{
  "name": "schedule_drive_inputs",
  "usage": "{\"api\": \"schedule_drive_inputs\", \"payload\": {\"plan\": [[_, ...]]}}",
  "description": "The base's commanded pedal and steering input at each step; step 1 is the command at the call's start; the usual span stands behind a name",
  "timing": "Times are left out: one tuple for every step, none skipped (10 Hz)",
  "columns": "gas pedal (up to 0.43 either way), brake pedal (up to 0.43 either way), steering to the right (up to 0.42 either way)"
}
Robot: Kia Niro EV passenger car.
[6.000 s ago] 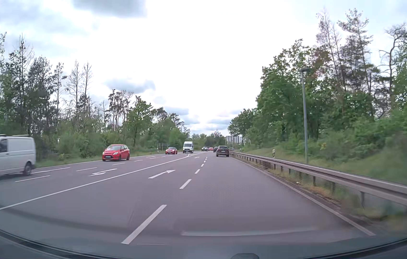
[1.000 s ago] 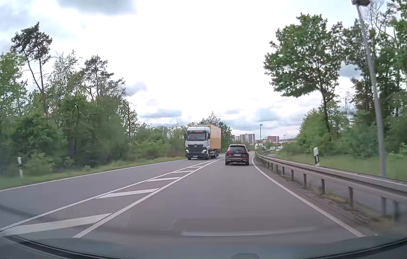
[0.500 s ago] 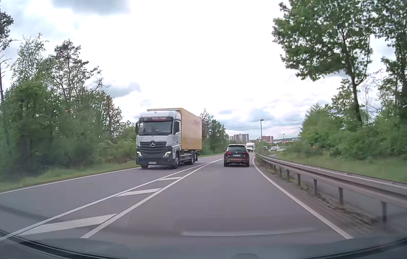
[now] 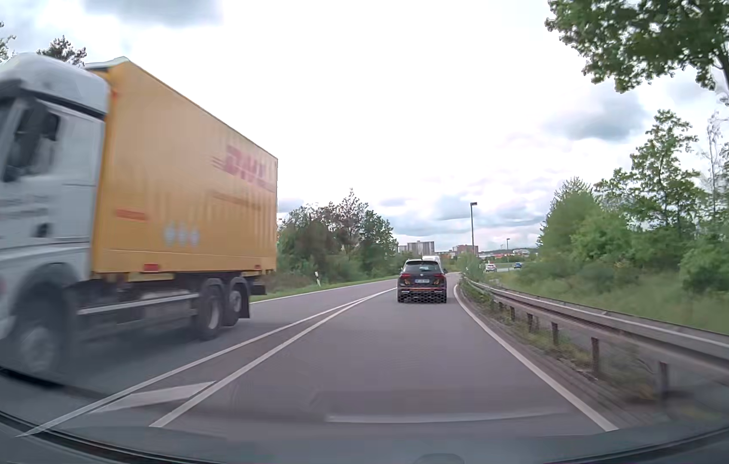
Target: Follow the waypoints while adhering to traffic rules and regulations
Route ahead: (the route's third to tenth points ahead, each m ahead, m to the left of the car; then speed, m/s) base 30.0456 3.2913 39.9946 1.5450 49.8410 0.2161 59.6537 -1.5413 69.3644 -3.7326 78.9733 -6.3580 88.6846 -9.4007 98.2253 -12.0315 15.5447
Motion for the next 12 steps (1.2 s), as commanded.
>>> {"api": "schedule_drive_inputs", "payload": {"plan": [[0.0,0.116,0.012],[0.0,0.122,0.012],[0.0,0.128,0.012],[0.0,0.134,0.012],[0.0,0.14,0.012],[0.0,0.14,0.012],[0.0,0.152,0.013],[0.0,0.165,0.014],[0.0,0.171,0.014],[0.0,0.159,0.015],[0.0,0.152,0.015],[0.0,0.146,0.015]]}}
